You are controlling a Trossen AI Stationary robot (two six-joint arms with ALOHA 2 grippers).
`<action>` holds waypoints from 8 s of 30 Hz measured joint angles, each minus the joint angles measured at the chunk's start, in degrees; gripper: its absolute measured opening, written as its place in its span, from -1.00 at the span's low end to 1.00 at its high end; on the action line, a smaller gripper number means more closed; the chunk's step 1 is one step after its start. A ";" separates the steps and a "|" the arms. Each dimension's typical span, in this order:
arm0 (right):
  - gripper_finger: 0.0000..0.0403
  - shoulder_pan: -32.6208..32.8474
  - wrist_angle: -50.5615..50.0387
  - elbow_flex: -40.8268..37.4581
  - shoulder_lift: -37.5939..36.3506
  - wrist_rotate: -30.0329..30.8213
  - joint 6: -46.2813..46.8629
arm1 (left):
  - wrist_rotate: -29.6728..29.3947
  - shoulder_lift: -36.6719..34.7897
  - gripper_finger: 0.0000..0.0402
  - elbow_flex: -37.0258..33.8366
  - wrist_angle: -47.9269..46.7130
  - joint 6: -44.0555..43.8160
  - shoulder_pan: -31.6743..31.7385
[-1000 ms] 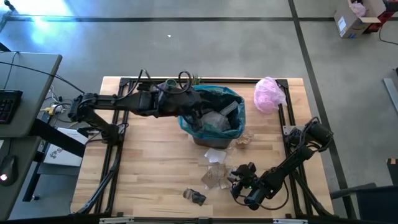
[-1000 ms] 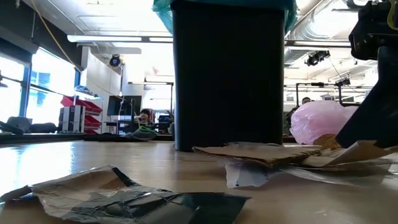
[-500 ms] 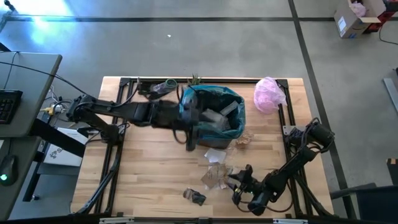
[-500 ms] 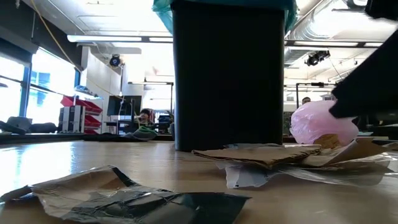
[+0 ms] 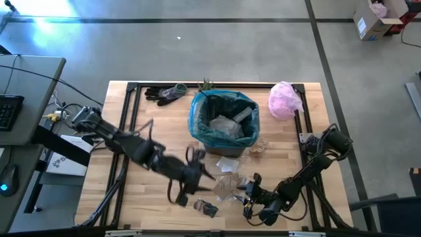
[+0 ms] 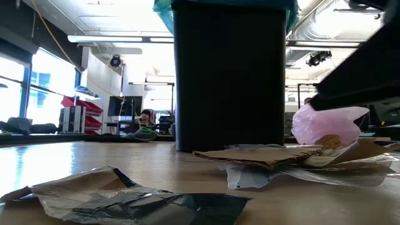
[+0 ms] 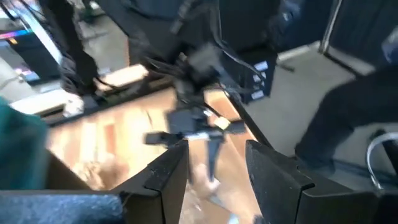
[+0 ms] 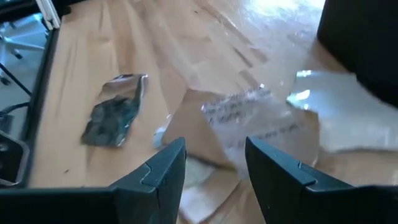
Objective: Place trash/remove bag and relplace
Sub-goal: Put the transparent plastic into the trash bin, then put the brown cardboard paper into the trash bin
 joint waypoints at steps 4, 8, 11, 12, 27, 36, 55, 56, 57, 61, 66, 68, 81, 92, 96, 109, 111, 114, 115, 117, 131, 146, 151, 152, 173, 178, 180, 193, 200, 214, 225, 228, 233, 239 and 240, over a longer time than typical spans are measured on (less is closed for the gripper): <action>-0.23 -3.11 0.38 0.00 0.00 -2.90 -4.65 | -3.25 3.65 -0.29 0.00 -0.39 -1.28 -3.36; -0.23 -6.67 -0.12 0.00 0.00 -6.81 -7.53 | -6.15 7.67 -0.29 -0.02 -0.37 -2.55 -5.64; -0.23 -8.85 -1.26 -0.02 -0.01 -8.86 -8.94 | -7.30 10.06 -0.29 -0.02 -0.14 -3.78 -6.92; -0.23 -9.50 -2.01 -0.02 -0.02 -9.54 -9.12 | -7.34 10.81 -0.29 -0.02 0.10 -4.07 -7.33; -0.23 -12.60 -4.96 0.25 3.64 -19.31 -8.71 | -8.26 13.94 -0.29 -0.02 2.68 -5.03 -9.16; -0.88 -12.46 -4.50 0.42 6.13 -19.10 -7.44 | -8.40 13.94 -0.29 -0.02 2.64 -5.36 -9.20; -1.00 -8.93 -20.34 7.43 -1.45 -11.32 -11.91 | -9.41 13.94 -0.29 -0.02 2.29 -6.45 -9.16; -1.00 -8.91 -21.34 8.38 -1.55 -11.29 -12.23 | -9.44 13.94 -0.29 -0.02 2.18 -6.46 -9.16; -1.00 -8.66 -22.23 9.15 -1.67 -11.14 -12.28 | -9.44 13.94 -0.29 -0.02 2.12 -6.46 -9.16; -1.00 -7.91 -25.72 11.74 -1.68 -9.90 -13.01 | -9.50 13.94 -0.29 -0.02 2.10 -6.56 -9.16; -0.98 -8.35 -25.90 12.45 -1.75 -14.18 -11.53 | -9.42 13.94 -0.29 -0.02 1.75 -7.08 -9.19; -0.89 -8.77 -25.47 12.16 -1.73 -17.57 -10.72 | -9.42 13.94 -0.29 -0.02 1.68 -7.43 -9.18; 0.21 -9.07 -25.30 11.54 0.36 -19.62 -9.47 | -9.48 13.94 -0.29 -0.02 1.76 -8.49 -9.84; 0.02 -12.08 -24.09 11.83 6.35 -24.37 -10.14 | -9.89 13.94 -0.29 -0.02 1.72 -8.51 -10.36; -0.18 -12.91 -22.87 12.04 8.67 -26.04 -10.30 | -9.94 13.94 -0.29 -0.02 1.70 -8.51 -10.36; -0.98 -12.16 -21.05 12.30 9.08 -26.04 -9.92 | -10.03 13.94 -0.29 -0.02 1.43 -8.55 -10.81; -0.99 -11.64 -22.12 13.00 8.60 -25.16 -10.33 | -10.03 13.94 -0.29 -0.02 0.84 -8.92 -10.80; -1.00 -10.86 -26.38 14.85 7.46 -23.46 -10.39 | -10.01 13.94 -0.29 -0.02 0.32 -9.43 -10.84; -1.00 -10.58 -28.73 15.65 7.08 -23.06 -10.59 | -10.01 13.94 -0.29 -0.02 0.32 -9.45 -10.84; -1.00 -10.09 -33.09 17.52 6.25 -21.60 -10.76 | -9.99 13.94 -0.29 -0.02 0.33 -9.45 -10.84; -1.00 -8.17 -57.89 37.68 5.01 -11.82 -14.21 | -10.77 13.94 -0.29 -0.02 0.42 -9.50 -10.84; -1.00 -15.53 -83.61 68.26 4.87 0.97 -32.81 | -14.93 15.62 -0.29 -0.07 -1.03 -12.51 -11.04; -1.00 -20.11 -85.02 80.54 4.87 1.37 -41.47 | -16.31 15.62 -0.29 -0.07 -1.27 -13.67 -11.42; -1.00 -21.06 -84.47 81.99 4.64 1.50 -42.74 | -16.55 15.62 -0.29 -0.07 -1.27 -13.87 -11.46; -0.70 -42.49 -82.20 66.30 -5.07 -26.35 -35.71 | -17.31 15.67 -0.29 -7.19 4.10 -19.11 -12.46; -0.28 -42.20 -82.40 66.00 -5.09 -23.65 -34.28 | -17.22 15.71 -0.29 -7.26 3.95 -19.09 -12.70; -0.14 -41.48 -82.08 66.36 -5.63 -21.56 -34.30 | -17.22 15.71 -0.29 -7.26 3.87 -19.09 -12.68; 0.09 -23.91 -80.56 66.83 -10.23 -12.45 -28.34 | -17.79 15.71 -0.29 -11.71 6.65 -19.00 -11.56; 0.09 -10.89 -71.76 58.59 -6.69 -9.81 -21.22 | -17.01 15.81 -0.29 -15.35 11.25 -18.82 -8.92; 0.09 -1.69 -44.67 23.97 -0.55 -3.92 -8.32 | -7.45 16.71 -0.29 -24.10 26.52 -19.63 -0.72; 0.09 -4.42 -35.51 11.66 -0.55 -9.88 -10.16 | -3.09 23.53 -0.29 -24.17 33.10 -21.93 0.73; 0.09 -4.93 -34.24 9.75 -0.55 -11.58 -10.58 | -2.70 24.85 -0.29 -24.22 34.84 -22.04 1.34; 0.09 -5.58 -31.25 7.24 -0.55 -12.65 -11.35 | -2.10 24.96 -0.29 -24.17 35.71 -22.02 2.22; 0.09 -7.28 -29.67 5.08 -0.55 -13.36 -12.82 | -2.12 24.98 -0.29 -24.17 35.66 -22.00 2.69; 0.09 -7.51 -29.54 4.90 -0.55 -13.45 -12.90 | -2.12 24.98 -0.29 -24.17 35.70 -21.97 2.77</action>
